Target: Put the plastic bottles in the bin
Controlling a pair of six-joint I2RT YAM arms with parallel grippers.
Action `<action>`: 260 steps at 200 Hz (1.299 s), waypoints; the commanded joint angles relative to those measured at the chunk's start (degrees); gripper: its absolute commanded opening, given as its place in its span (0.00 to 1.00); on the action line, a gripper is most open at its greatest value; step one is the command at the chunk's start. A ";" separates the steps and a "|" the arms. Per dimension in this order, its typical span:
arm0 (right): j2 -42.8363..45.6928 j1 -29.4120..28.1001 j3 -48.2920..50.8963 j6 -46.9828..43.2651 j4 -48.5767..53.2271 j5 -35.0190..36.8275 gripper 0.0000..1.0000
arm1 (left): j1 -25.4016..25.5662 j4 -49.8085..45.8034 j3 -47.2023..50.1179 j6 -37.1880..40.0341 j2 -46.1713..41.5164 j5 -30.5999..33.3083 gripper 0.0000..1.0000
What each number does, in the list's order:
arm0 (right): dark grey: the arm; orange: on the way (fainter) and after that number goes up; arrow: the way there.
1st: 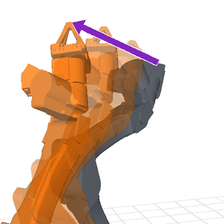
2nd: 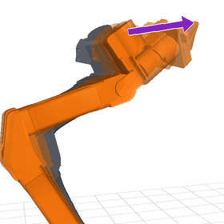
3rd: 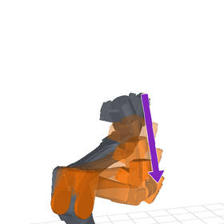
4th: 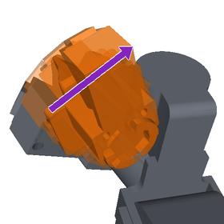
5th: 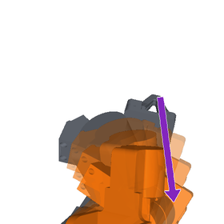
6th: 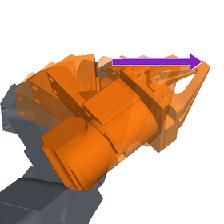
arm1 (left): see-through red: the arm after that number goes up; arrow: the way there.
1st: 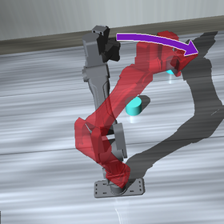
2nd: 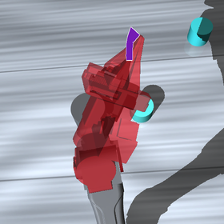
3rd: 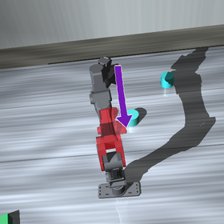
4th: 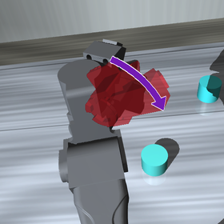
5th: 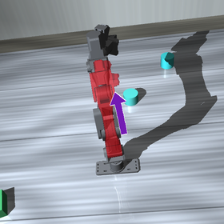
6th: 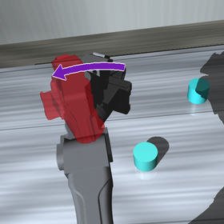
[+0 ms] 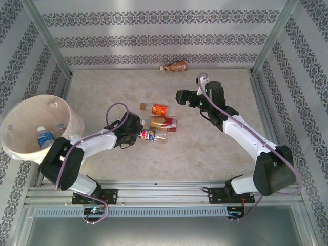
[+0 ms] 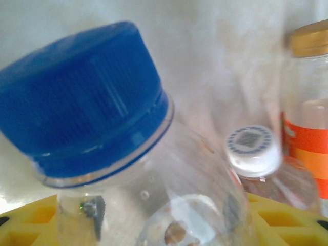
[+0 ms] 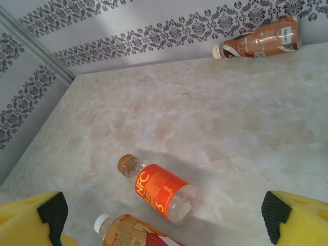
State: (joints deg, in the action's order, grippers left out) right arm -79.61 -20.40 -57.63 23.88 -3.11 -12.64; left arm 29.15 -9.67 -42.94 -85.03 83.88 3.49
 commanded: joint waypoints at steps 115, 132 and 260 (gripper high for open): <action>-1.55 -1.29 -2.71 -1.73 -1.19 -0.80 0.98 | -0.93 -16.65 -17.30 44.81 -19.44 25.32 0.55; -1.66 -1.48 -3.01 -2.10 -1.17 -0.93 0.98 | -0.99 -16.87 -20.18 50.30 -21.13 27.96 0.55; -2.81 -2.88 -5.05 -3.76 -1.06 -1.15 0.98 | -1.67 -27.35 -42.12 76.02 -27.18 48.78 0.53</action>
State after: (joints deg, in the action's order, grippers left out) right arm -81.49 -22.39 -60.64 21.28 -3.18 -12.93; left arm 28.38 -32.51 -81.71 -16.86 57.25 44.66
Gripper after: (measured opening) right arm 0.980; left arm 0.556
